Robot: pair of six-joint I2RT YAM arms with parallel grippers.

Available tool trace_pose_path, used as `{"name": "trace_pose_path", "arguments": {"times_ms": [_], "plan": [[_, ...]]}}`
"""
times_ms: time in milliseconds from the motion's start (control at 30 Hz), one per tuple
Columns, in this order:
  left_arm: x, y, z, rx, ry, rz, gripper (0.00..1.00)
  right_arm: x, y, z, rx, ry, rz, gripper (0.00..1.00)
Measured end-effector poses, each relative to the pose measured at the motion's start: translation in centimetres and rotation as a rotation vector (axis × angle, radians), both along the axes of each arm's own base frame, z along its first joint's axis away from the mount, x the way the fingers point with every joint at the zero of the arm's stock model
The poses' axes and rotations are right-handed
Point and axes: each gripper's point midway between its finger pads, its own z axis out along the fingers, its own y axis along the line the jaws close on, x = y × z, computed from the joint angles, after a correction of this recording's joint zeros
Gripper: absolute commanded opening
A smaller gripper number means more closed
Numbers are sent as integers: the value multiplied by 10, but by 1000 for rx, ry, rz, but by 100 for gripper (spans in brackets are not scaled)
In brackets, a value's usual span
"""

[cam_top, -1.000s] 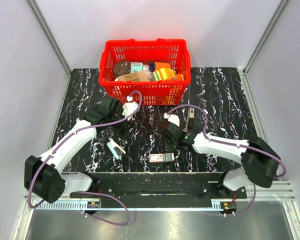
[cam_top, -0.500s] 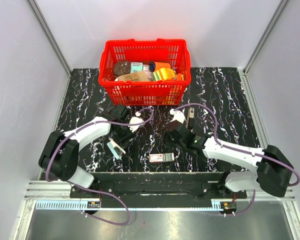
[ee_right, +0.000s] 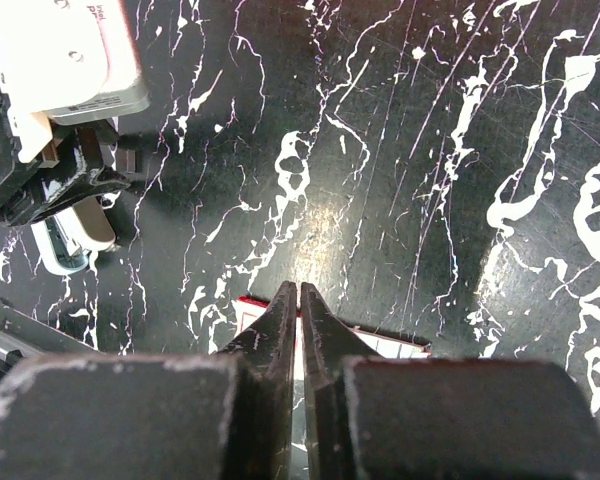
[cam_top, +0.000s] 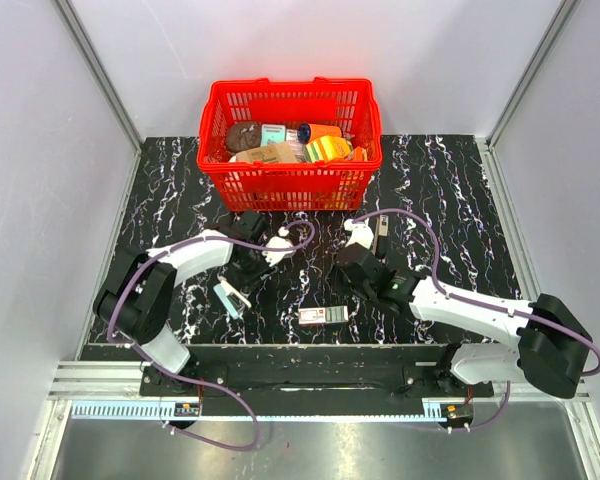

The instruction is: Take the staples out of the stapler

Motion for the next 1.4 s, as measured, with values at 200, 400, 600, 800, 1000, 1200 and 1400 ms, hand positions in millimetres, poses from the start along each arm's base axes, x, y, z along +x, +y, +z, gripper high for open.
{"name": "trace_pose_path", "arguments": {"times_ms": [200, 400, 600, 800, 1000, 1200, 1400], "plan": [[7, -6, 0, 1, -7, -5, 37, 1, 1, 1, 11, -8, 0, 5], [16, -13, 1, 4, -14, -15, 33, 0, -1, -1, 14, -9, 0, 4], [20, -24, 1, 2, -14, -35, 32, -3, -4, -7, 3, -2, -2, 2], [20, -39, 3, -22, 5, -47, 34, -4, -8, -11, -5, 0, -4, 1], [26, -50, 19, -61, -4, -61, 57, -4, -9, -11, -7, -1, -7, 3], [22, -35, 43, -62, -71, -168, 77, -4, -9, -11, -7, -2, -8, 11], [15, -1, 47, -26, -140, -303, 89, -4, -9, -11, -5, -3, -9, 13]]}}
